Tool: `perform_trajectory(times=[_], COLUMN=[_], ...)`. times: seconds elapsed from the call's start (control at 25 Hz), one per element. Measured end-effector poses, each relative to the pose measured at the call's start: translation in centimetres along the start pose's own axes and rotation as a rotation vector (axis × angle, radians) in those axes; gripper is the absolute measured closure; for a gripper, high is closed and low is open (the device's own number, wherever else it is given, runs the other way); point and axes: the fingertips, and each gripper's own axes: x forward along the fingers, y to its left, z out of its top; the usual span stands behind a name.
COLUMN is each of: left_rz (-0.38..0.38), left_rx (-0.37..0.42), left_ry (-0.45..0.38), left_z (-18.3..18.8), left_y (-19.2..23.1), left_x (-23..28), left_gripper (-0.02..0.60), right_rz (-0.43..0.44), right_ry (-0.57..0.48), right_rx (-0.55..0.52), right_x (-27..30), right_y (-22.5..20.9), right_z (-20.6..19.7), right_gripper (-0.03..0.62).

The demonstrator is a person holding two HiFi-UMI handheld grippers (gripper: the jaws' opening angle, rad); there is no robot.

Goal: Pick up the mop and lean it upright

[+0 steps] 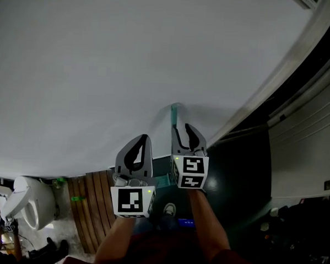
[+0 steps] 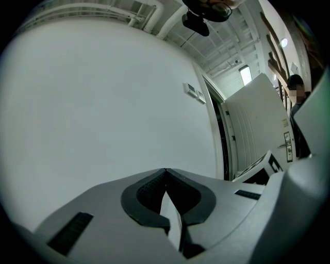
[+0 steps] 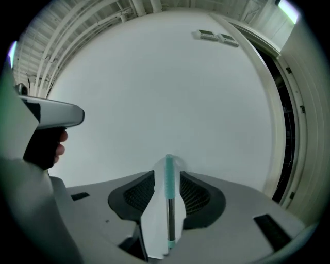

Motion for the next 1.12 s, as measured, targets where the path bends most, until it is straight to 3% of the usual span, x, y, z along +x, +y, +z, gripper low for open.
perform_trajectory(times=[0.36,0.76,0.96,1.12], left_rz=[0.008,0.025,0.03,0.028], left_rx=[-0.006,-0.002,-0.006,-0.002], left_ry=[0.004,0.018,0.015,0.016], left_z=[-0.3,-1.0,-1.0,-1.1], left_y=[0.0,0.2,0.4,0.3], left_x=[0.2,0.3,0.2,0.3], left_gripper=[0.569,0.568,0.568,0.568], right_rz=[0.012,0.004,-0.023,-0.027], right_ry=[0.076,0.094,0.087,0.081], right_rx=[-0.005,-0.022,-0.033,-0.039], right_x=[4.7,7.4,7.2,7.2], right_y=[-0.9,-1.6,-1.6,-1.7], right_z=[-2.3,-3.4,-3.3,-3.2], right_gripper=[0.418,0.418,0.479,0.485])
